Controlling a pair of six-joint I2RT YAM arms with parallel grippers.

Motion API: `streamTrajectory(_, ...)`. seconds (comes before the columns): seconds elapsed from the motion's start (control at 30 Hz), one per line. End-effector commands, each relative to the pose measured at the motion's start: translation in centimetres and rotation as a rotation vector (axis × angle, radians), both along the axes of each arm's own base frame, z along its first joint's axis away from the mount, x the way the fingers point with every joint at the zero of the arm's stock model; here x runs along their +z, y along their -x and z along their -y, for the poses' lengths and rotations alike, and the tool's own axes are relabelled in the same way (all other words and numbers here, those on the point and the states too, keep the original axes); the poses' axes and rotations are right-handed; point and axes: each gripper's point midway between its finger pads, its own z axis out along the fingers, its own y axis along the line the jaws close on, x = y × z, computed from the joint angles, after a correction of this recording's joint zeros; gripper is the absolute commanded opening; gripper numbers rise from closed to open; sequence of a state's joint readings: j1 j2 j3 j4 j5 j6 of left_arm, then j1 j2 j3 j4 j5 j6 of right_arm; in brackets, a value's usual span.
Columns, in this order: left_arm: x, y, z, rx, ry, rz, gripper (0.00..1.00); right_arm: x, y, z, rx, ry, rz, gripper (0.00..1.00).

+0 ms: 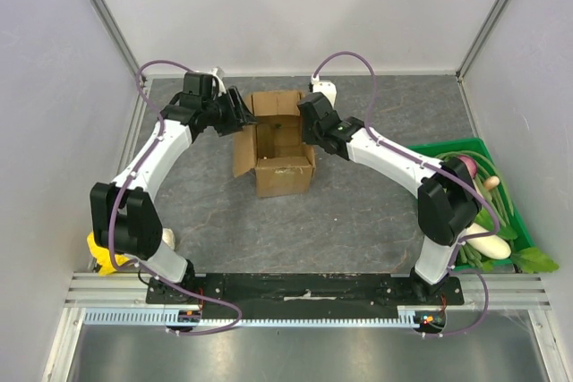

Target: Unpack the express box

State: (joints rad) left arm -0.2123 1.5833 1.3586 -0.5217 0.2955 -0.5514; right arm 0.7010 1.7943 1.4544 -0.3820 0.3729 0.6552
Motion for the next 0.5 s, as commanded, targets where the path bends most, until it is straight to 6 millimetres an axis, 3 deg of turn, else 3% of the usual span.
streamTrajectory(0.0, 2.3, -0.1, 1.9, -0.036, 0.117, 0.064, 0.62, -0.5, 1.1, -1.3, 0.014, -0.031, -0.04, 0.06)
streamTrajectory(0.3, 0.2, 0.7, 3.4, -0.119, 0.086, 0.005, 0.63, -0.3, 1.5, -2.0, 0.037, -0.034, -0.039, 0.06)
streamTrajectory(0.47, -0.9, 1.0, 4.6, -0.186, 0.062, -0.043, 0.56, 0.1, 1.5, -2.7, 0.062, -0.035, -0.032, 0.07)
